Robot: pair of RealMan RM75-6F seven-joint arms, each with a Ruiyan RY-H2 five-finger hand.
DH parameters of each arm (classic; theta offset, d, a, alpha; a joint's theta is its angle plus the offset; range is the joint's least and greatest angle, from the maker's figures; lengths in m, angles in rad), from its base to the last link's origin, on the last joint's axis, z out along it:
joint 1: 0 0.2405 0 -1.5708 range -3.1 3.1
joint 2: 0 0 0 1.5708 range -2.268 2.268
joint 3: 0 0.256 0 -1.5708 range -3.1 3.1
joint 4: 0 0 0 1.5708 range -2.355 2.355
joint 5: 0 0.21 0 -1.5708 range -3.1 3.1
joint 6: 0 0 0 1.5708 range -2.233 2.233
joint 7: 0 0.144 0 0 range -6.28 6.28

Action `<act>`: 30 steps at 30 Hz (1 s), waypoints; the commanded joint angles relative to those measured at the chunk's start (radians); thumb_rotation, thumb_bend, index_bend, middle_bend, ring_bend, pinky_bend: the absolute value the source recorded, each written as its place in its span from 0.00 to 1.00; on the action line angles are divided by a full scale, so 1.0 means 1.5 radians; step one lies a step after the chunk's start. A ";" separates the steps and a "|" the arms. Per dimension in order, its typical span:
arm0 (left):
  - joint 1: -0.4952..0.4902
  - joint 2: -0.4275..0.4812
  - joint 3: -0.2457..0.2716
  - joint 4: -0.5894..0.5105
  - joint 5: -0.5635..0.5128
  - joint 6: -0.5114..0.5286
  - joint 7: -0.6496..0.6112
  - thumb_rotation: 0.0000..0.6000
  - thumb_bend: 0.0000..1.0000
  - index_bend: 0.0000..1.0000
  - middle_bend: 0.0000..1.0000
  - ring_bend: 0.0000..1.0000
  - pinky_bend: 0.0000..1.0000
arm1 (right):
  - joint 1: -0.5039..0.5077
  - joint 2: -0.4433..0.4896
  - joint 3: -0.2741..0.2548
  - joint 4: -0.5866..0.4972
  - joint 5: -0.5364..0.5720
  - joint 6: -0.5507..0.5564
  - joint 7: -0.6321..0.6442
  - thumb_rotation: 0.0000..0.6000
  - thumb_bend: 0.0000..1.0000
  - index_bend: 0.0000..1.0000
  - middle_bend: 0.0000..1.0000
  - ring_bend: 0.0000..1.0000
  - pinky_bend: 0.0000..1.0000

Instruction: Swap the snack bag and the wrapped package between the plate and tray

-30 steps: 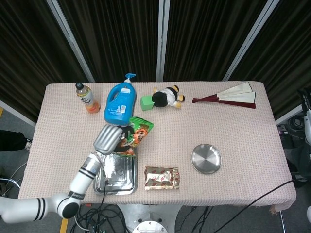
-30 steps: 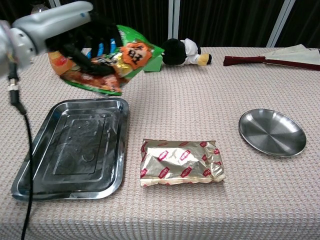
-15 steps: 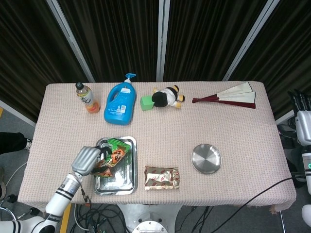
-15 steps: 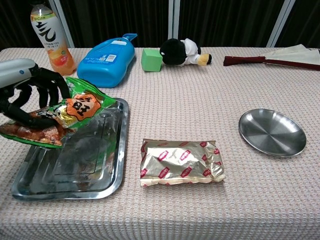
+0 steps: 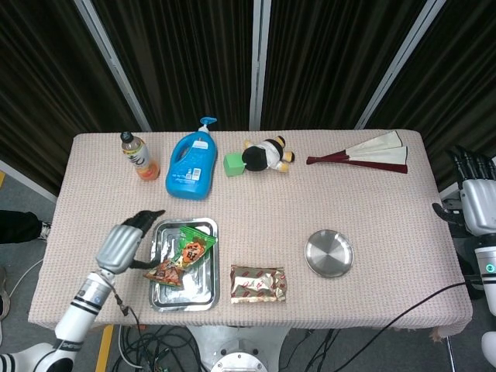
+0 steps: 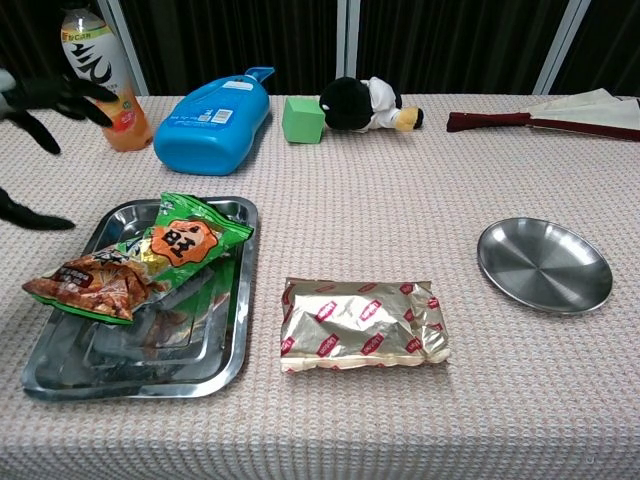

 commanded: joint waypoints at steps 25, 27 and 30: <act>0.134 0.103 -0.020 0.220 -0.012 0.039 -0.195 1.00 0.09 0.10 0.12 0.06 0.14 | 0.289 -0.123 -0.078 -0.335 0.080 -0.356 -0.203 1.00 0.06 0.00 0.00 0.00 0.00; 0.136 0.102 -0.019 0.229 -0.011 0.032 -0.203 1.00 0.09 0.10 0.12 0.05 0.13 | 0.306 -0.148 -0.088 -0.341 0.117 -0.351 -0.232 1.00 0.05 0.00 0.00 0.00 0.00; 0.144 0.099 -0.017 0.240 -0.009 0.028 -0.212 1.00 0.09 0.10 0.12 0.05 0.13 | 0.331 -0.186 -0.106 -0.349 0.179 -0.332 -0.273 1.00 0.05 0.00 0.00 0.00 0.00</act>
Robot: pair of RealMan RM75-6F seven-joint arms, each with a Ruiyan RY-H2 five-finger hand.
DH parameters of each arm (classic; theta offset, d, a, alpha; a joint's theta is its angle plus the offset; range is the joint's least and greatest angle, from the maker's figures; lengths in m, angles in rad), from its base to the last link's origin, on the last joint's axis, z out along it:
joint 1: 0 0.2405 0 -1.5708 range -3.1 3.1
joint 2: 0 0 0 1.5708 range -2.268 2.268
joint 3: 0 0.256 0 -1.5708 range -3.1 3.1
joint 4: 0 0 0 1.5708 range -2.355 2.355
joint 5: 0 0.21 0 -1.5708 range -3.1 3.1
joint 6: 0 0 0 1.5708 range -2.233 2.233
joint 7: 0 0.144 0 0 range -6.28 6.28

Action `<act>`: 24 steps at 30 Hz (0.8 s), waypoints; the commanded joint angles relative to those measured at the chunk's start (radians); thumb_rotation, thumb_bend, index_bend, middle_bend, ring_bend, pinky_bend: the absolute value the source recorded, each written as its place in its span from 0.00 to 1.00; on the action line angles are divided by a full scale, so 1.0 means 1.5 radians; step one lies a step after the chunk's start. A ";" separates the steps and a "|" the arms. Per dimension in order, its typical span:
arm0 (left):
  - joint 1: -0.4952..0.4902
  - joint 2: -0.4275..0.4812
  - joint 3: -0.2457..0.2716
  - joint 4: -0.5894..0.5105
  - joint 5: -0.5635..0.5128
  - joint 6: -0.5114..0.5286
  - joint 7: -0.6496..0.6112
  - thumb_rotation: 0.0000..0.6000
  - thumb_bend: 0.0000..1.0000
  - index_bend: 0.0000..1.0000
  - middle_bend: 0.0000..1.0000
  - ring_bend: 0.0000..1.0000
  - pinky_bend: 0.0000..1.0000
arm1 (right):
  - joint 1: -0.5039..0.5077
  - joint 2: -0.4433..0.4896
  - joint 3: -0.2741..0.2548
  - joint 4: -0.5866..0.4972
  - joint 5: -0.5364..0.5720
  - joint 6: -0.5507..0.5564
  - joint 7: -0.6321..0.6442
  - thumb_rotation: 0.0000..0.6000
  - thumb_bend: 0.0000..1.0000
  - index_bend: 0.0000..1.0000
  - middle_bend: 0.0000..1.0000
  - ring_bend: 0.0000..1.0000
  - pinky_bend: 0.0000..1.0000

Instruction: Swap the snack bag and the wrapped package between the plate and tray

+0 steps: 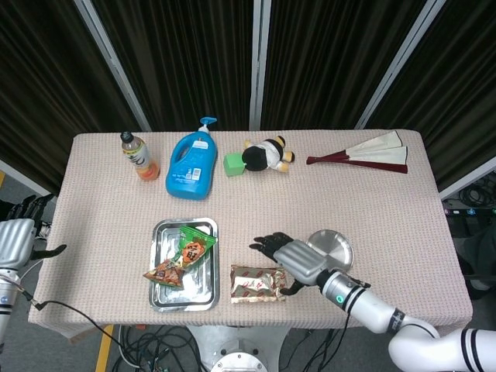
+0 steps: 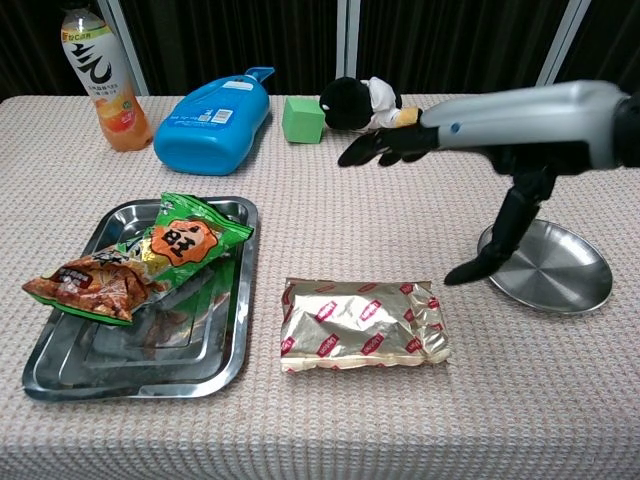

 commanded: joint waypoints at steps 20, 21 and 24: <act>0.030 -0.012 -0.006 0.065 0.016 -0.016 -0.055 1.00 0.09 0.10 0.12 0.05 0.13 | 0.089 -0.291 -0.101 0.055 0.277 0.262 -0.308 1.00 0.07 0.00 0.01 0.00 0.00; 0.032 -0.012 -0.007 0.067 0.015 -0.017 -0.057 1.00 0.09 0.10 0.12 0.05 0.13 | 0.089 -0.299 -0.101 0.061 0.282 0.268 -0.312 1.00 0.08 0.00 0.02 0.00 0.00; 0.035 -0.013 -0.009 0.073 0.016 -0.018 -0.064 1.00 0.09 0.10 0.12 0.05 0.13 | 0.084 -0.316 -0.101 0.074 0.276 0.292 -0.322 1.00 0.09 0.00 0.09 0.00 0.00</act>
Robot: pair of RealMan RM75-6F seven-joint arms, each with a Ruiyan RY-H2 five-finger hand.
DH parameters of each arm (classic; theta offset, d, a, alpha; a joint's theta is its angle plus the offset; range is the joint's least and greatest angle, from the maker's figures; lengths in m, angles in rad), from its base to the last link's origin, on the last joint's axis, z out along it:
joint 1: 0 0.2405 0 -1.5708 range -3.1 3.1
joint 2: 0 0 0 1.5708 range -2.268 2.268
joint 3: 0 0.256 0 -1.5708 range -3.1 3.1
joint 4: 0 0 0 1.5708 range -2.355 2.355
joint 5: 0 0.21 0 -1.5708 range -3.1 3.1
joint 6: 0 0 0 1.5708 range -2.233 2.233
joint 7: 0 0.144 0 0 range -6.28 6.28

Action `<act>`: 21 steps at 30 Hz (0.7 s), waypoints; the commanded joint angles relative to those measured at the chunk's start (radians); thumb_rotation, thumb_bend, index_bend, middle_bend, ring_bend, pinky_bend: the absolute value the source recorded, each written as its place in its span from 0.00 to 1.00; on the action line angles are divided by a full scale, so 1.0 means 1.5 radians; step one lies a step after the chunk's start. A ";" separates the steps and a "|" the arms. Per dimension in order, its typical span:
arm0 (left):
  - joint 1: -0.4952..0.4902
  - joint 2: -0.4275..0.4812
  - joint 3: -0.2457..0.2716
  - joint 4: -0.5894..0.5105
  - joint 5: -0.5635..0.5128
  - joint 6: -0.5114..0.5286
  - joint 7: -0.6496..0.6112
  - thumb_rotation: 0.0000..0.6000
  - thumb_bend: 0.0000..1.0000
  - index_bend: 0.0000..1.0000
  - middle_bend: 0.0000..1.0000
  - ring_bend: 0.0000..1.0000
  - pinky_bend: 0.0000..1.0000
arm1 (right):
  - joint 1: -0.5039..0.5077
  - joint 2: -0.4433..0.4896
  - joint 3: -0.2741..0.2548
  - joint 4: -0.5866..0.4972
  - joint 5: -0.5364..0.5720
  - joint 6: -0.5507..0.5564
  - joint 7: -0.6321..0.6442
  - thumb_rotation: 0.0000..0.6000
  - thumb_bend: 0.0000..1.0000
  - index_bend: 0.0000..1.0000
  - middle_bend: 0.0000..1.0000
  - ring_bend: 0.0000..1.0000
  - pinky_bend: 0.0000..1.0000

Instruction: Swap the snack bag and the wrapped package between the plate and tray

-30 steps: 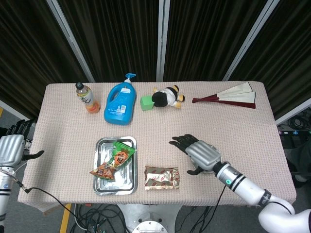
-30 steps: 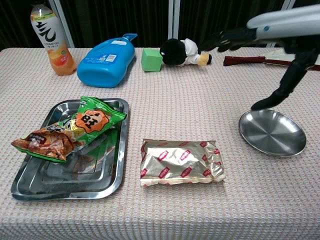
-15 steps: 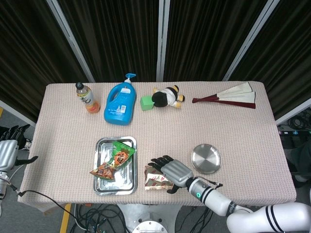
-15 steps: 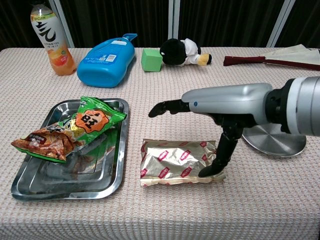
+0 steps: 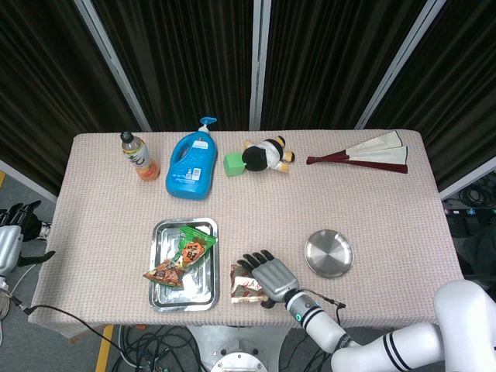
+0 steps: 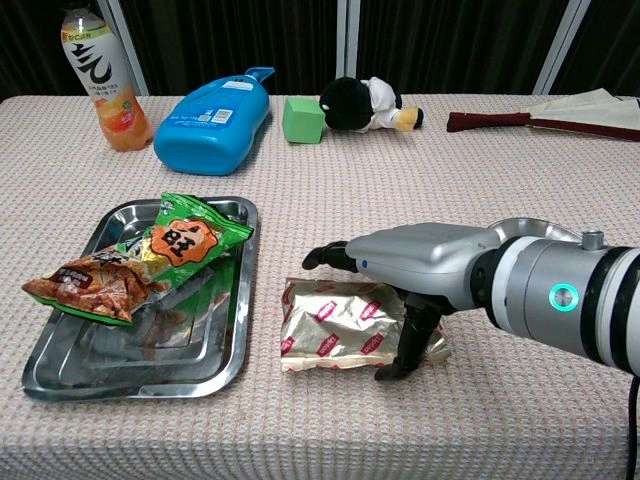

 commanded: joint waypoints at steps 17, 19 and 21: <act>0.011 -0.006 -0.010 0.017 0.007 -0.004 -0.013 1.00 0.09 0.10 0.12 0.05 0.13 | -0.040 -0.041 0.009 0.043 -0.062 0.084 -0.023 1.00 0.24 0.62 0.61 0.26 0.00; 0.012 -0.005 -0.012 0.015 0.007 -0.002 -0.015 1.00 0.09 0.10 0.12 0.05 0.13 | -0.045 -0.028 0.013 0.037 -0.075 0.086 -0.016 1.00 0.25 0.64 0.62 0.27 0.00; 0.013 -0.002 -0.014 0.012 0.009 0.001 -0.015 1.00 0.09 0.10 0.12 0.05 0.13 | -0.052 -0.009 0.018 0.024 -0.090 0.091 -0.006 1.00 0.25 0.64 0.62 0.27 0.00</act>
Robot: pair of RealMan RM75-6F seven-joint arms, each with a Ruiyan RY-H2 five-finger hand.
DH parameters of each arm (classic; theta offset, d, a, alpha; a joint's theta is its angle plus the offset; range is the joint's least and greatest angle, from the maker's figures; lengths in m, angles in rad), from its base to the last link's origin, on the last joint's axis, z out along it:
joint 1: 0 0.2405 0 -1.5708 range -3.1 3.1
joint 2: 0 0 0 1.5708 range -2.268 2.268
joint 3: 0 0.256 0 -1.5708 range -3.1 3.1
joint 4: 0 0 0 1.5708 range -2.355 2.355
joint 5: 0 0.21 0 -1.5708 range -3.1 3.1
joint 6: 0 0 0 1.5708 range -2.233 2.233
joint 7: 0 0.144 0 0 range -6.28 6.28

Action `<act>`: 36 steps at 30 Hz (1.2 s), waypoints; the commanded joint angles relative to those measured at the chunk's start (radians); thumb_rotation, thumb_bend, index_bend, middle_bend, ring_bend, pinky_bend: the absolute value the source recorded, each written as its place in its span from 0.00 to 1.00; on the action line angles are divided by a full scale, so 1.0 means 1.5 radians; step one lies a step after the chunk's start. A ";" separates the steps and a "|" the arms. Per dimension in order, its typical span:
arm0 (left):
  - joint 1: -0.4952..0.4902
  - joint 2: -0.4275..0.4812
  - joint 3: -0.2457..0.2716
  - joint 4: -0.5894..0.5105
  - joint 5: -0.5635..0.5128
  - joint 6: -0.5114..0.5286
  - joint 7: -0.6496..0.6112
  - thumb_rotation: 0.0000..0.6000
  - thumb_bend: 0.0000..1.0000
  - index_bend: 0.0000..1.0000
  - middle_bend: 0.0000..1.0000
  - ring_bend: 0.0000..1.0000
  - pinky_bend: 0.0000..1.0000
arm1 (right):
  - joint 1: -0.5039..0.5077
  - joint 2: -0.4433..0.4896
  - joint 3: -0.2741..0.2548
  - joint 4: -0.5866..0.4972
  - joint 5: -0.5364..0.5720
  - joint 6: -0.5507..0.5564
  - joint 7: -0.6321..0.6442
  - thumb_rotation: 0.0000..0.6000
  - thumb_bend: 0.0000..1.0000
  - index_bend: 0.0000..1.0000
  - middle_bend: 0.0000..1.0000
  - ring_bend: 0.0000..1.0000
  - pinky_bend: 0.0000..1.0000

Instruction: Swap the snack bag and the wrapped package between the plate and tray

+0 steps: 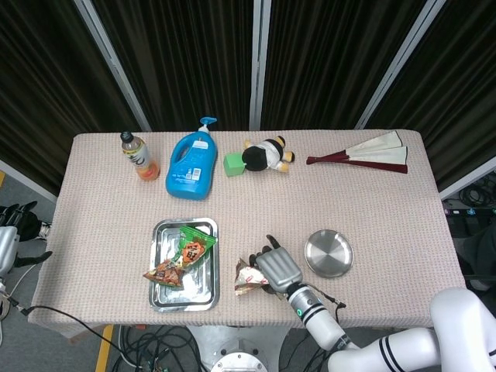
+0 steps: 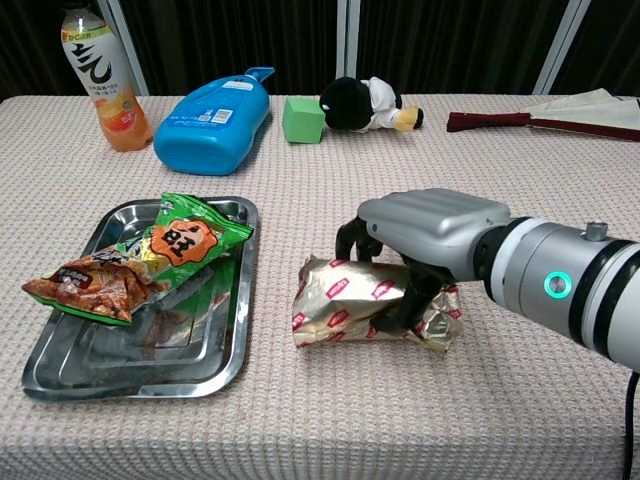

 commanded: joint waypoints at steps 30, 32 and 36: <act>0.009 0.028 -0.002 -0.068 0.040 0.031 0.009 1.00 0.09 0.10 0.12 0.05 0.13 | -0.129 0.219 -0.011 0.100 -0.099 -0.115 0.228 1.00 0.02 0.01 0.06 0.00 0.00; 0.009 0.029 -0.001 -0.071 0.044 0.034 0.009 1.00 0.09 0.10 0.12 0.05 0.13 | -0.132 0.224 -0.008 0.097 -0.101 -0.117 0.233 1.00 0.00 0.00 0.02 0.00 0.00; 0.009 0.035 0.000 -0.082 0.054 0.040 0.014 1.00 0.09 0.10 0.12 0.05 0.13 | -0.148 0.251 -0.004 0.069 -0.124 -0.107 0.257 1.00 0.00 0.00 0.00 0.00 0.00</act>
